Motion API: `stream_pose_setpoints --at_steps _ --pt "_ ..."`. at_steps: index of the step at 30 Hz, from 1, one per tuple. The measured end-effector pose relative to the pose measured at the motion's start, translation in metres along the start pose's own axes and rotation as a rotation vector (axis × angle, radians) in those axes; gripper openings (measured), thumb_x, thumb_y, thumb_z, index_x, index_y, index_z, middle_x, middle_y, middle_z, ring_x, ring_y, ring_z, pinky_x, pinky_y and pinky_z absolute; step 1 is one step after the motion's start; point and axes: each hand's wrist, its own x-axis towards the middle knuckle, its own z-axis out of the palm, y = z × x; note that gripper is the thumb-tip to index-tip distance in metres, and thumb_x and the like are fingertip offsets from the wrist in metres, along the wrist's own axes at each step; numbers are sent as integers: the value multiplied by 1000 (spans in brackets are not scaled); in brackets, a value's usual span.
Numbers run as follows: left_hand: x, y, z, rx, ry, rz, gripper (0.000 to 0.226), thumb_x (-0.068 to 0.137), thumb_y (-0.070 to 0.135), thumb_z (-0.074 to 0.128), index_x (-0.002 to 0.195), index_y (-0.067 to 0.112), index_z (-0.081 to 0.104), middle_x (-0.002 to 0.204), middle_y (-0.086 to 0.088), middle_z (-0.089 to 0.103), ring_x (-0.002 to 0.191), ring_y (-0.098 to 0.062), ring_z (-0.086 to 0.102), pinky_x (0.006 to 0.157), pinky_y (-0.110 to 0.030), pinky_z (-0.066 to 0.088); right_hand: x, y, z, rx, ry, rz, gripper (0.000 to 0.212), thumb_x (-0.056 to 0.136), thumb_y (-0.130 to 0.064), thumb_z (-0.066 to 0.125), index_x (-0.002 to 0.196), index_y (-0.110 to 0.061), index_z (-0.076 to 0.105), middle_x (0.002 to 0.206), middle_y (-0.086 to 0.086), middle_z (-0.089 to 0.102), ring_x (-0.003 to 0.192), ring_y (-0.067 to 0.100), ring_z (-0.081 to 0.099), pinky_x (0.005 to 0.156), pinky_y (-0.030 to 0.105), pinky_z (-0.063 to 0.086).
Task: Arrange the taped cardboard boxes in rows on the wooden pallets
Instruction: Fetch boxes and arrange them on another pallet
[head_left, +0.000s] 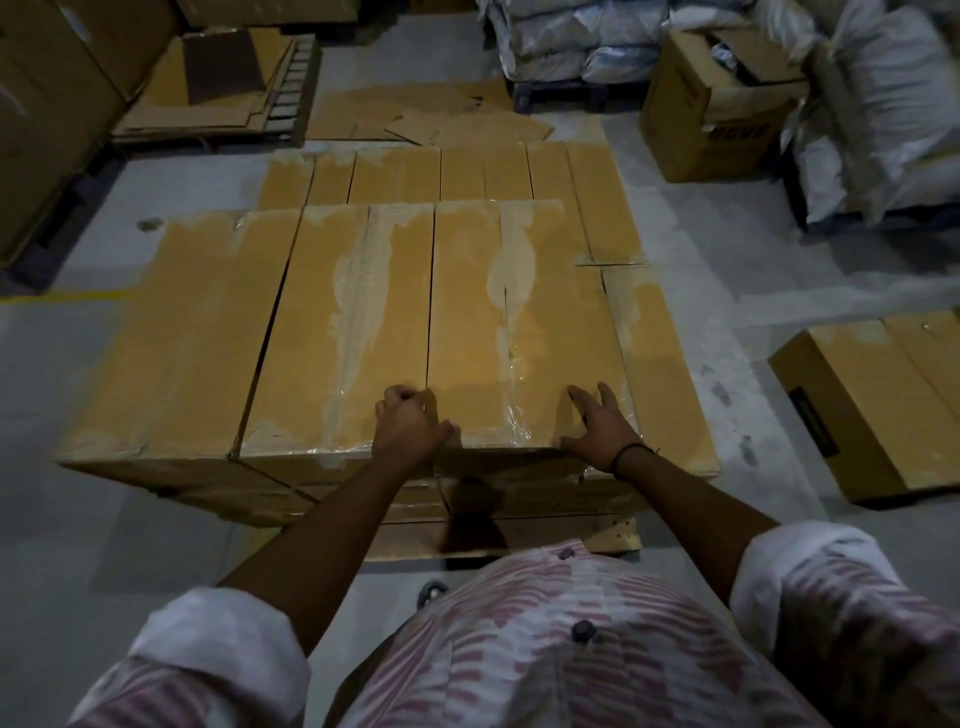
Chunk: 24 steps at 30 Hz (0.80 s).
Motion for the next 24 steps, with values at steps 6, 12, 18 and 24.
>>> stream_pose_setpoints --at_steps 6,12,18,24 --pt "7 4 -7 -107 -2 -36 35 88 37 76 108 9 73 140 -17 50 139 -32 34 108 -40 29 0 4 4 60 15 11 101 81 -31 85 160 -26 23 169 13 -1 150 36 26 116 39 34" --pt "15 8 -12 -215 -35 -205 49 84 41 80 125 15 71 144 -12 55 137 -33 43 114 -43 31 1 3 4 96 22 24 100 80 -27 86 160 -25 25 169 12 1 151 35 25 116 40 34" --pt "46 -5 -11 -592 -146 -426 55 70 39 87 113 8 73 121 -15 67 102 -32 66 97 -48 58 5 1 2 71 -4 43 102 81 -23 85 160 -23 23 168 15 0 150 36 26 115 36 33" --pt "31 11 -36 -647 -270 -448 47 91 27 75 127 2 61 123 -16 60 109 -32 61 90 -39 52 6 6 -2 30 -19 34 97 83 -15 81 161 -22 23 168 14 2 145 37 35 114 36 38"
